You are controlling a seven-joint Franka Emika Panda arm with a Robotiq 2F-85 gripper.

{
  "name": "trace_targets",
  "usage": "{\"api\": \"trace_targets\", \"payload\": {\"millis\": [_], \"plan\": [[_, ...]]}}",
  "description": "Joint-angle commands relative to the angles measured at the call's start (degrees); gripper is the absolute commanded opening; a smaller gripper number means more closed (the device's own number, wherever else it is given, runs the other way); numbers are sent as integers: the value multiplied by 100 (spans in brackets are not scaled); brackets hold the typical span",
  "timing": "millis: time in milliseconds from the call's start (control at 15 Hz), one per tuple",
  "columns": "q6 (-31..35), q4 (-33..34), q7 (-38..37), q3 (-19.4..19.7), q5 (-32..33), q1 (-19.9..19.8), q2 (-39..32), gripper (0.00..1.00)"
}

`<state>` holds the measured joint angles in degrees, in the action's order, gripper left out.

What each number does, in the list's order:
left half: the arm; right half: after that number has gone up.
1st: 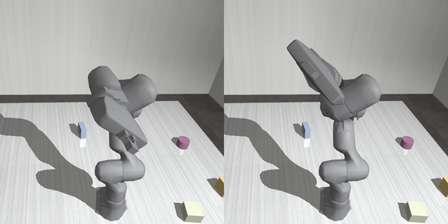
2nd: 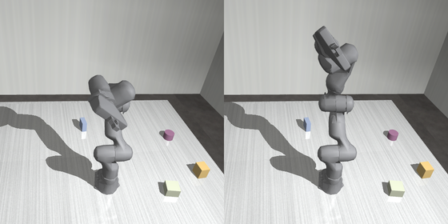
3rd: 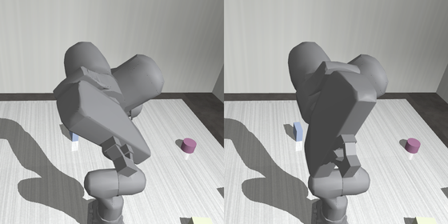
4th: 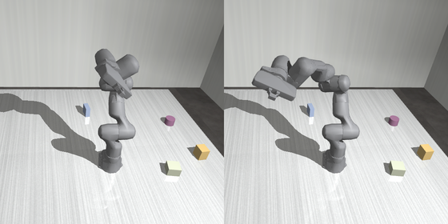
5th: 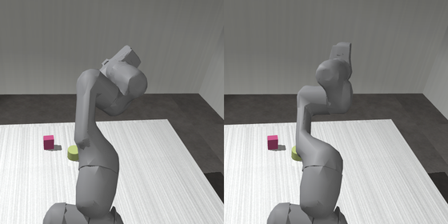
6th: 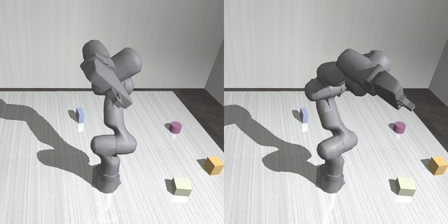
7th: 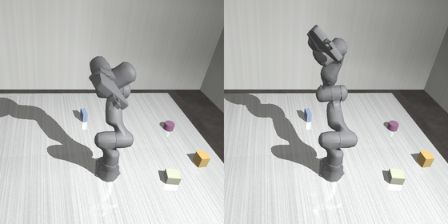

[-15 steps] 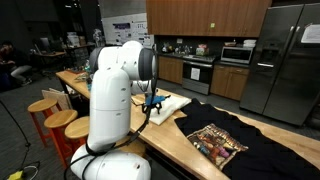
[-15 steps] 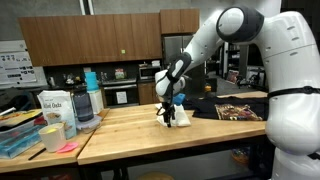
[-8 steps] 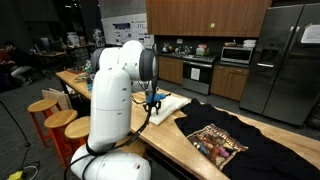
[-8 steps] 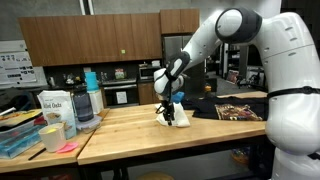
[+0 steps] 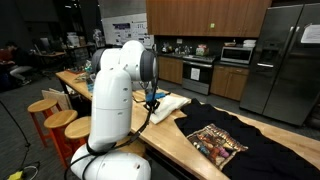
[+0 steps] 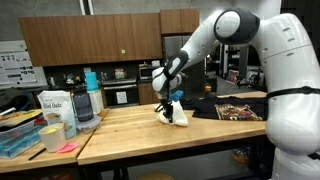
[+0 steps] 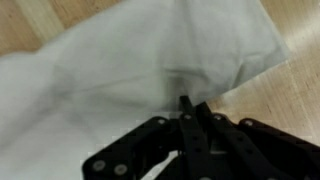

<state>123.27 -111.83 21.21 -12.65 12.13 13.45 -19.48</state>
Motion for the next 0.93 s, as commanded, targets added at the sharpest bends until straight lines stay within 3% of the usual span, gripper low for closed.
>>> {"api": "trace_targets", "payload": {"millis": [0,533,867], "plan": [[-43,42,626,-240,-365,-130,-41,3],[-147,-115,2503,-933,-1520,-158,269,2],[-113,-138,2840,-1091,-1920,-52,548,2]]}}
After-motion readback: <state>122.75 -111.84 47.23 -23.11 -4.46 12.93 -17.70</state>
